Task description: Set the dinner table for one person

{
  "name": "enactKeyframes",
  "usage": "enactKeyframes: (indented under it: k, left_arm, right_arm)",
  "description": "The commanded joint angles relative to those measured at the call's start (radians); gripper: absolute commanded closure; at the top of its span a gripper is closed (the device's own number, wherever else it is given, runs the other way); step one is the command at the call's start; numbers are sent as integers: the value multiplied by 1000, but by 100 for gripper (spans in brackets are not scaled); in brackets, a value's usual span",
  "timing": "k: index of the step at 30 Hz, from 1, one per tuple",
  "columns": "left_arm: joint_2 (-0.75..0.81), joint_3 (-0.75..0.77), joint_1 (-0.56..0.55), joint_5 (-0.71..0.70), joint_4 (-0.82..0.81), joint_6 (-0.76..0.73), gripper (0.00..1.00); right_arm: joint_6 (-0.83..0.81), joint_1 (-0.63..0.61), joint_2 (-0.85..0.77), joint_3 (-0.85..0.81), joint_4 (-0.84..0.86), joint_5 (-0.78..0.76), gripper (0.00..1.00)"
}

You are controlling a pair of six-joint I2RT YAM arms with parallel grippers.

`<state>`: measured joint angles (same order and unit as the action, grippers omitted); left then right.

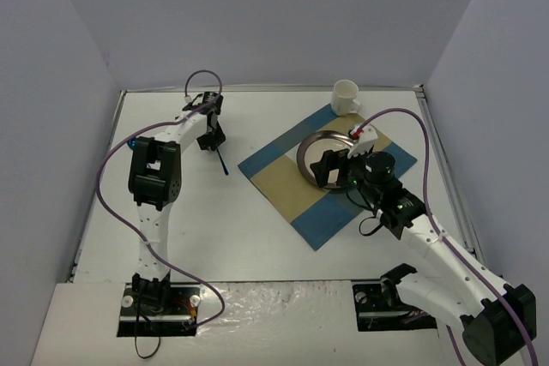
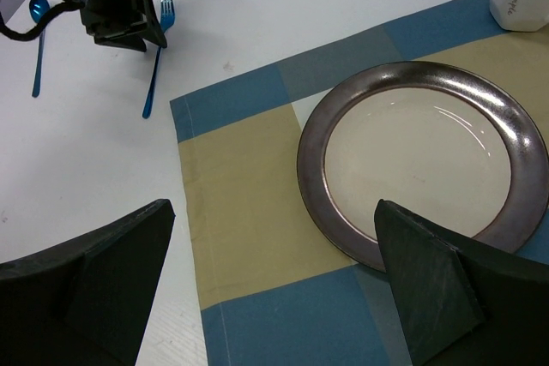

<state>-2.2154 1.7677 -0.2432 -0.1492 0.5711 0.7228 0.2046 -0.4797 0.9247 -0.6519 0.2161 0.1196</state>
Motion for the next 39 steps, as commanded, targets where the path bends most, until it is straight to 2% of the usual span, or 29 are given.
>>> enactKeyframes:
  k: [1,7,12,17,21,26,28,32,39]
  left_arm:
    - [0,52,-8,-12,2,22,76]
    - [-14,52,-8,-34,40,34,100]
    - [51,-8,-11,-15,47,64,100]
    - [217,-89,-48,-17,101,123,100]
    - [342,-167,-130,-61,124,185,100]
    - [477,-267,-250,-84,129,363,100]
    - [505,-294,-334,-96,113,463,100]
    - [475,-278,-465,-130,106,582,100]
    - [342,-198,-592,-163,97,730,100]
  right_arm:
    - [-14,-9,-24,-7,46,7,0]
    - [-17,-8,-42,-7,31,5,0]
    - [-17,-8,-62,-16,17,6,0]
    - [-12,-8,-88,-18,3,6,0]
    - [-8,-10,-115,-13,-5,3,0]
    - [5,-11,-147,-21,-19,0,0]
    - [9,-10,-171,-32,-35,-4,0]
    - [18,-10,-219,-41,-65,-25,0]
    - [27,-10,-308,-55,-151,-111,0]
